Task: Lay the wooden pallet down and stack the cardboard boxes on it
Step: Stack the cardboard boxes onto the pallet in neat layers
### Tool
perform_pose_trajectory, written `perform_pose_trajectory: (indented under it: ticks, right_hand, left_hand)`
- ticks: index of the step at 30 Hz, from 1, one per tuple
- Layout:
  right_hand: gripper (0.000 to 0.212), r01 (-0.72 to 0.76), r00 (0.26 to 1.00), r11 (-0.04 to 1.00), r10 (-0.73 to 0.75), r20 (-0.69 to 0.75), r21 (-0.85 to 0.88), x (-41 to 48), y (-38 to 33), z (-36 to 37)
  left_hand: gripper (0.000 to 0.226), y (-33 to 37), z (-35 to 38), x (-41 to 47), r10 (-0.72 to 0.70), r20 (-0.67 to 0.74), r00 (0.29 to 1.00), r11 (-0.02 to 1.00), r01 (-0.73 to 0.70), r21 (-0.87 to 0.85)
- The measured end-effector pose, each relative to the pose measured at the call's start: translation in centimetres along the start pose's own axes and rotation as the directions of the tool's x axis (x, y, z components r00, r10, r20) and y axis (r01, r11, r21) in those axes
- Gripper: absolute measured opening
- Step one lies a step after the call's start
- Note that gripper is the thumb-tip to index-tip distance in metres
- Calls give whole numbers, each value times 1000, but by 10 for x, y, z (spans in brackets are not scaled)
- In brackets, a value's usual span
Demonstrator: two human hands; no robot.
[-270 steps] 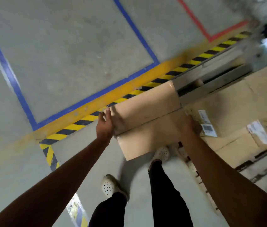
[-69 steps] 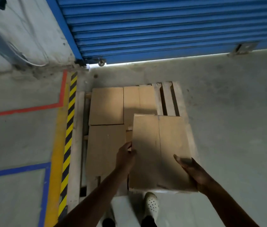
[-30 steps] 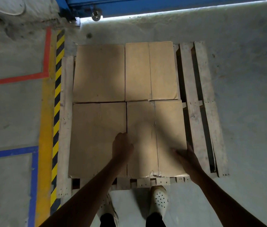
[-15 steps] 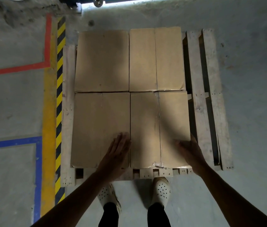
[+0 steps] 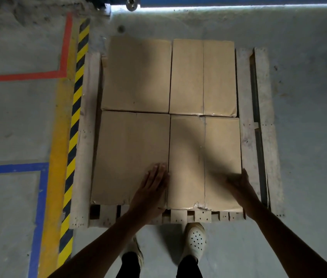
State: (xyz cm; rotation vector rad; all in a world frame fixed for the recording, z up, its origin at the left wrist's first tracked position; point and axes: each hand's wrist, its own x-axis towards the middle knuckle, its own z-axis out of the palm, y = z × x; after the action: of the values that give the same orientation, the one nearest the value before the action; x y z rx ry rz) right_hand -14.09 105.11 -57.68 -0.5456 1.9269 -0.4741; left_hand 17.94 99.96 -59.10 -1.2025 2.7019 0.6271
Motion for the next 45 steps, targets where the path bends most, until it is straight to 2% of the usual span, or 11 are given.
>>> perform_pose_trajectory:
  ticks: [3,5,10,14,17,20,22,24,30,35,45]
  right_hand:
    - [94,67,934,925,-191,-303,-374,-19,-17,18]
    - [92,150,840,813,-404,-361,-562,-36,-37,42]
    - [86,429,770,582,-635,-58,-691,-68,-79,129]
    - [86,526,725,412,-674,139,-744,-81,-101,198]
    - [85,546,701,265,-664,261,-795,-77,-108,238]
    - [81,546,691,143,-633,347,-826,-73,-108,268]
    - [79,567,662,96,-644,384,-818,-72,-101,283]
    - [82,568,628,54,-674,390,-821,-70,-90,292]
    - [78,530,603,4,-705,374,-848,-66,-86,299]
    - [80,503,619,-10,-693,369,-864,-67,-88,302]
    - [80,499,647,-13,-660,382,-867,-69,-92,304]
  left_hand:
    - [131,5,-8,-1,-5,30,1000,1000,5,-10]
    - [130,4,-15,-5,-12,24,1000,999,13,-43]
    - [114,-27,-28,-39,-257,-134,957,963,243,-114]
    - [81,-66,-22,-83,-569,-351,744,822,506,-260]
    - [75,-97,-4,-105,-840,-191,507,507,609,-610]
    - [58,-115,4,-110,-860,314,401,-174,348,-921]
    - [54,-121,5,-110,-640,643,420,-676,89,-731]
    - [59,-128,21,-110,-517,743,425,-830,-35,-557]
    - [24,-156,62,-93,-458,792,404,-878,-66,-474]
    - [30,-167,77,-72,-417,754,507,-894,-78,-442]
    - [29,-175,83,-62,-339,793,507,-896,84,-437]
